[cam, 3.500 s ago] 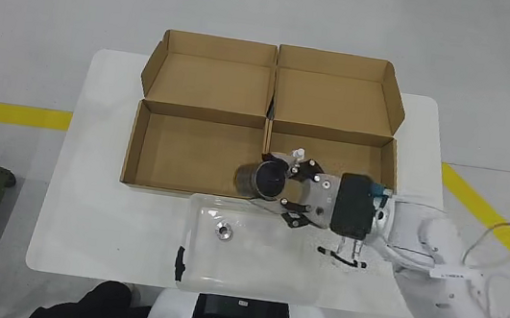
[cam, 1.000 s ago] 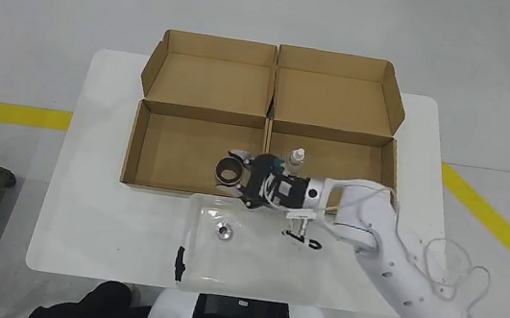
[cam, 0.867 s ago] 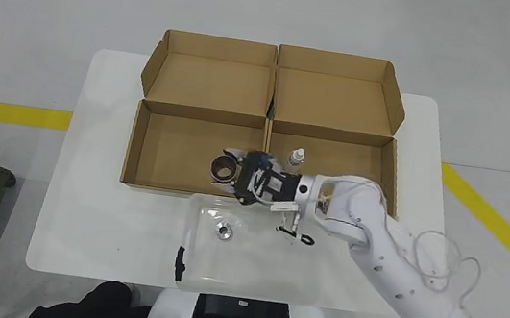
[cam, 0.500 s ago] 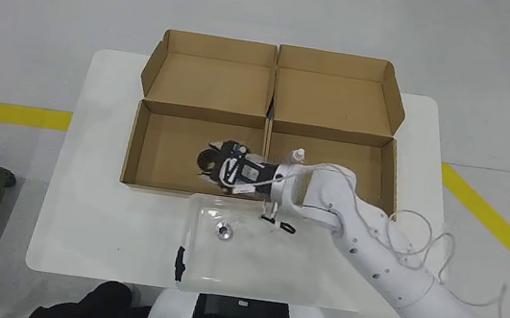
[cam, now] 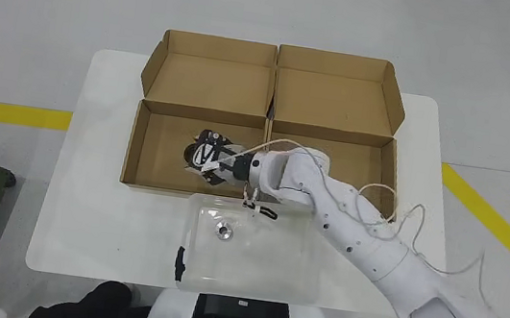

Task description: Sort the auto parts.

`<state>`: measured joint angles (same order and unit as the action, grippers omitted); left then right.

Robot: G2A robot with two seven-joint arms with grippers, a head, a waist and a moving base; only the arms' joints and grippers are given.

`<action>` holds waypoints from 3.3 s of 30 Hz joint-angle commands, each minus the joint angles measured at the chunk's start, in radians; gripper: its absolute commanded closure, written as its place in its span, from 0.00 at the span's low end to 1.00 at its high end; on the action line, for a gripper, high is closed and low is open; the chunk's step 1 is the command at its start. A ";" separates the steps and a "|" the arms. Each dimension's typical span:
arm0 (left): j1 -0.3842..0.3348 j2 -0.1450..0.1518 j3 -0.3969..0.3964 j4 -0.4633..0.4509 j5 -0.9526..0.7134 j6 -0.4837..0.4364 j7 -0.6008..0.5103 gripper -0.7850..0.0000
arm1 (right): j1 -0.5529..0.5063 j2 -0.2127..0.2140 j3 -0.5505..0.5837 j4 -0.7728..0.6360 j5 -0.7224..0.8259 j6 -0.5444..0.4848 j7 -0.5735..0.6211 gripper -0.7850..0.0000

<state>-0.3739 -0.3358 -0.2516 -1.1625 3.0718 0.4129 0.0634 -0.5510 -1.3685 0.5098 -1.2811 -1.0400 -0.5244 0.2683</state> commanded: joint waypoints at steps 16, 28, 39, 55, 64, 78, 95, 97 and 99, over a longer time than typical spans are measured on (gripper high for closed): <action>0.000 0.000 0.000 0.000 0.000 0.000 0.000 0.00 | 0.039 -0.102 -0.053 0.258 0.032 -0.039 -0.049 1.00; 0.000 0.000 0.000 0.000 0.000 0.000 0.000 0.00 | 0.034 -0.126 -0.039 0.310 -0.008 -0.062 -0.045 0.42; 0.000 0.000 0.000 0.000 0.000 0.000 0.000 0.00 | -0.001 -0.094 0.041 0.198 -0.065 -0.087 -0.038 0.03; 0.000 0.000 0.000 0.000 0.000 0.000 0.000 0.00 | -0.260 0.030 0.266 -0.357 -0.181 -0.200 0.167 0.00; 0.000 0.000 0.000 0.000 0.000 0.000 0.000 0.00 | -0.428 0.081 0.335 -0.540 -0.260 -0.299 0.223 0.00; 0.000 0.000 0.000 0.000 0.000 0.000 0.000 0.00 | -0.566 0.123 0.352 -0.555 -0.436 -0.377 0.142 0.03; 0.000 0.000 0.000 0.000 0.000 0.000 0.000 0.00 | -0.564 0.129 0.326 -0.401 -0.559 -0.310 0.030 0.37; 0.000 0.000 0.000 0.000 0.000 0.000 0.000 0.00 | -0.560 0.128 0.322 -0.384 -0.561 -0.302 0.021 0.40; 0.000 0.000 0.000 0.000 0.000 0.000 0.000 0.00 | -0.556 0.127 0.316 -0.369 -0.561 -0.296 0.012 0.42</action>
<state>-0.3739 -0.3358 -0.2516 -1.1625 3.0718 0.4129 0.0634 -1.1087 -1.2410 0.8281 -1.6565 -1.6018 -0.8232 0.2837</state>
